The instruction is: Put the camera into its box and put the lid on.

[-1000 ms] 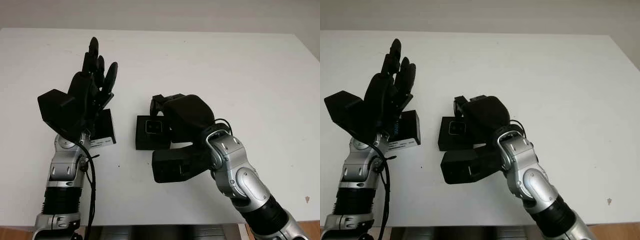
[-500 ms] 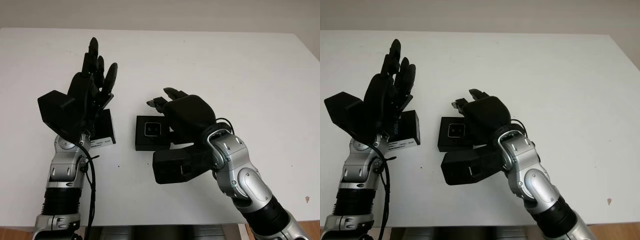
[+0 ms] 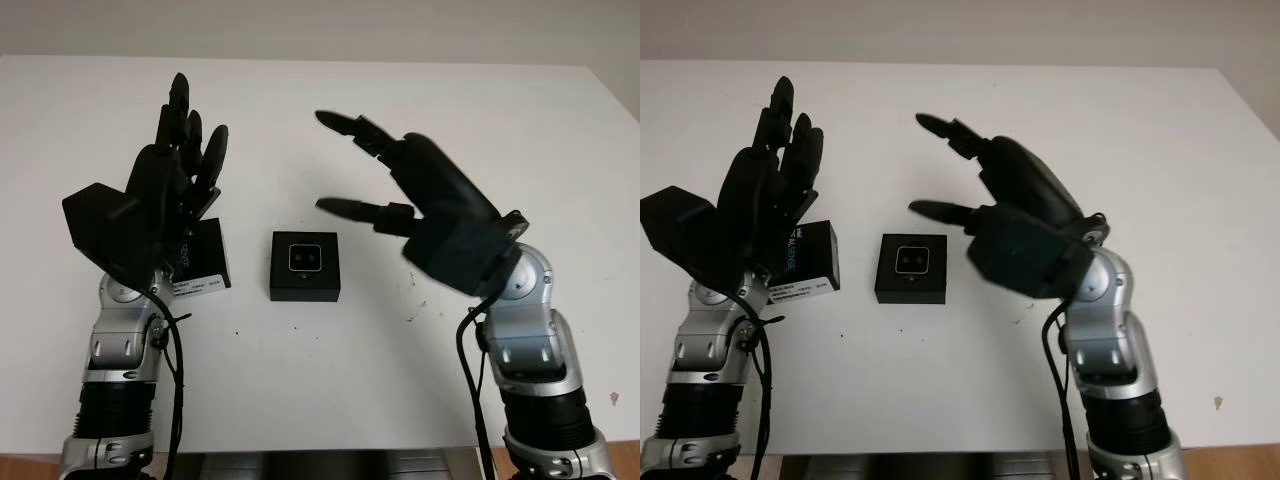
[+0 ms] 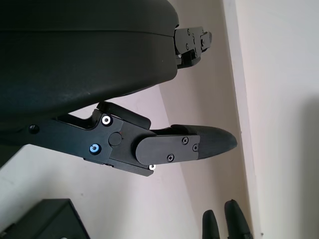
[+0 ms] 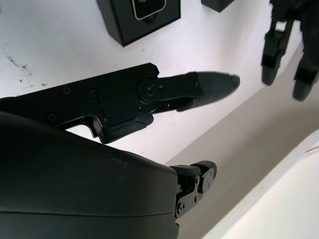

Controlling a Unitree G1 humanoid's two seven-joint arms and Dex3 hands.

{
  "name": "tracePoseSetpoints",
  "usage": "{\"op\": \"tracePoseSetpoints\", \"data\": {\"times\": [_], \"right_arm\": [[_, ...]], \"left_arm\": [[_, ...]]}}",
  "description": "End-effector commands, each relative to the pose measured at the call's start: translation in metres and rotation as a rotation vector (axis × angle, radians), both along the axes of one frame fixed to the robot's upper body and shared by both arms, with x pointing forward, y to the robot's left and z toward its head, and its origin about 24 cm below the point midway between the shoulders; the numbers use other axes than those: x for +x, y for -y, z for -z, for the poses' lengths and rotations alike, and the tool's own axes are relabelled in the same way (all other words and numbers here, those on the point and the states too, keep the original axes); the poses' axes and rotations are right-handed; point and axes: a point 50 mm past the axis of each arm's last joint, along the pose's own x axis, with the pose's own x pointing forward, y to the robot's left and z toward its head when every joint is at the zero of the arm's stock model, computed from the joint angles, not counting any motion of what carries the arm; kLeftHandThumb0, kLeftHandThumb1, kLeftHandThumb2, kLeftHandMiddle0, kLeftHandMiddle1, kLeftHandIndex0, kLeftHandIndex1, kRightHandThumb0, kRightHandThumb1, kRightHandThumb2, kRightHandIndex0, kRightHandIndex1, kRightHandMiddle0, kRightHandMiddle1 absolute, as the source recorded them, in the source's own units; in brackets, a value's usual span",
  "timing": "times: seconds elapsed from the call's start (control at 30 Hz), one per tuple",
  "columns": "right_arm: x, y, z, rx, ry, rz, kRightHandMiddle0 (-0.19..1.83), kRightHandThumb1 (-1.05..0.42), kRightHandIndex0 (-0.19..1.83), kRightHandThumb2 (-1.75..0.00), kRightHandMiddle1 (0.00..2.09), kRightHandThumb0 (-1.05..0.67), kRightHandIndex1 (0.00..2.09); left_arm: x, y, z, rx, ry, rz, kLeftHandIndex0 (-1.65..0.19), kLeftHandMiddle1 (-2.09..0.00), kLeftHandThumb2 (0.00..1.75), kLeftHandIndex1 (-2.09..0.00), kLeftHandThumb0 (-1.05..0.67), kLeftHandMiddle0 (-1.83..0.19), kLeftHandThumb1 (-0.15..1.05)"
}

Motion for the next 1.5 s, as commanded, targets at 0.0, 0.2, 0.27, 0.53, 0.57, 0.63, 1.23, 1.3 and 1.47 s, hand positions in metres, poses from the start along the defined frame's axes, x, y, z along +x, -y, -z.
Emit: {"op": "tracePoseSetpoints", "data": {"times": [0.0, 0.2, 0.27, 0.53, 0.57, 0.63, 1.23, 1.3, 1.47], "right_arm": [[0.005, 0.009, -0.011, 0.016, 0.040, 0.005, 0.10, -1.05, 0.14, -0.51, 0.16, -0.78, 0.05], [0.013, 0.023, -0.011, 0.065, 0.021, 0.029, 0.10, -1.05, 0.17, -0.56, 0.16, -0.77, 0.07], [0.015, 0.030, -0.009, 0.118, -0.007, 0.024, 0.07, -1.05, 0.15, -0.56, 0.15, -0.76, 0.06], [0.019, 0.045, -0.011, 0.209, -0.065, 0.055, 0.01, -1.05, 0.07, -0.55, 0.13, -0.70, 0.02], [0.019, 0.047, -0.012, 0.230, -0.072, 0.063, 0.01, -1.05, 0.07, -0.56, 0.14, -0.70, 0.02], [0.019, 0.052, -0.013, 0.283, -0.085, 0.067, -0.03, -1.05, 0.04, -0.55, 0.12, -0.68, 0.01], [0.015, 0.066, -0.008, 0.300, -0.092, 0.101, -0.07, -1.05, -0.01, -0.53, 0.09, -0.63, 0.03], [0.016, 0.065, -0.008, 0.298, -0.088, 0.105, -0.06, -1.05, 0.00, -0.53, 0.09, -0.62, 0.03], [0.017, 0.064, -0.010, 0.295, -0.082, 0.110, -0.04, -1.05, 0.01, -0.53, 0.09, -0.61, 0.04]], "left_arm": [[-0.005, -0.005, -0.008, 0.035, 0.042, 0.007, 0.13, -0.06, 0.45, -0.06, -0.65, 0.12, 1.05], [-0.011, -0.020, -0.018, 0.133, 0.070, 0.030, 0.10, -0.07, 0.33, -0.07, -0.68, 0.09, 1.05], [-0.014, -0.029, -0.024, 0.238, 0.094, 0.012, 0.06, -0.09, 0.31, -0.09, -0.70, 0.04, 1.05], [-0.028, -0.061, -0.050, 0.463, 0.062, 0.000, -0.21, -0.10, 0.06, -0.17, -0.62, -0.32, 1.01], [-0.031, -0.064, -0.056, 0.528, 0.037, -0.012, -0.24, -0.09, 0.05, -0.17, -0.62, -0.36, 0.99], [-0.034, -0.068, -0.065, 0.673, -0.007, -0.026, -0.30, -0.08, 0.05, -0.15, -0.64, -0.42, 0.94], [-0.042, -0.096, -0.015, 0.883, -0.295, 0.186, 0.19, 0.00, 0.06, 0.00, -0.93, 0.19, 0.94], [-0.042, -0.097, -0.011, 0.860, -0.286, 0.193, 0.19, 0.00, 0.05, 0.00, -0.90, 0.19, 0.92], [-0.041, -0.097, -0.001, 0.832, -0.300, 0.202, 0.19, 0.00, 0.04, 0.00, -0.86, 0.19, 0.90]]}}
